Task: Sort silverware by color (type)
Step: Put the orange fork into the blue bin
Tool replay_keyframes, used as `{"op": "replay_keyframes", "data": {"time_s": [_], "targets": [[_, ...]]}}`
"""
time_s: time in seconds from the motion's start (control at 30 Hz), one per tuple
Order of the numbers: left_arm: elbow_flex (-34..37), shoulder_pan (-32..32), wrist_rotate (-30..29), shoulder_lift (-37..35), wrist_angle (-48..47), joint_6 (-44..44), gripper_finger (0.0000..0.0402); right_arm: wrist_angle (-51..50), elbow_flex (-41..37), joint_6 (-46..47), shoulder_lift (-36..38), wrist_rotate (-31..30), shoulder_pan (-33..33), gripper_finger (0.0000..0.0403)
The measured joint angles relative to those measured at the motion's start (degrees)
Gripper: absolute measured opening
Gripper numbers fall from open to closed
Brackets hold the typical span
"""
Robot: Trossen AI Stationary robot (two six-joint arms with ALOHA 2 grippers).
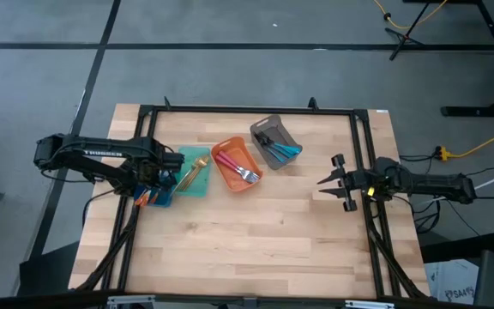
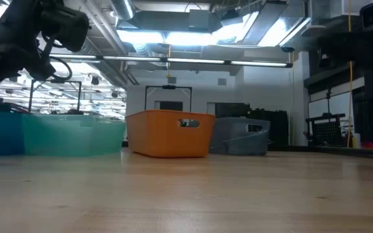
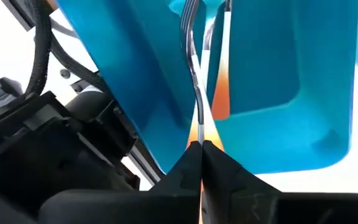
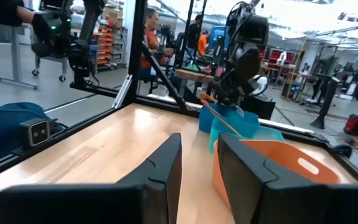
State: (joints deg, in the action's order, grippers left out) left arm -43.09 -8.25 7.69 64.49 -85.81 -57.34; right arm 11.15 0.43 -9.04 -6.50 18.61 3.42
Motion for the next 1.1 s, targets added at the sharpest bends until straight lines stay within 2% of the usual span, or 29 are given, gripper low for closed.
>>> {"op": "replay_keyframes", "data": {"time_s": [0.13,0.37,0.7,1.0,1.1], "targets": [[0.0,0.0,-0.7,0.0,0.2,0.0,0.0,0.2,0.0,0.0,0.0,-0.6,0.0,0.0104],[-0.1,0.0,-3.4,0.8,6.3,0.6,0.0,0.3,0.0,-0.2,0.0,-1.4,0.0,0.0104],[-0.1,0.0,-6.7,2.7,6.0,1.0,0.0,-1.0,0.0,-0.2,0.0,-1.5,0.0,0.0104],[-0.1,0.0,-6.7,2.7,5.3,0.9,0.0,-1.1,0.0,-0.2,0.0,-1.6,0.0,0.0104],[-0.1,0.0,-6.7,2.7,5.3,0.5,0.0014,-1.1,0.0,-0.2,0.0,-1.6,0.0,0.0104]]}}
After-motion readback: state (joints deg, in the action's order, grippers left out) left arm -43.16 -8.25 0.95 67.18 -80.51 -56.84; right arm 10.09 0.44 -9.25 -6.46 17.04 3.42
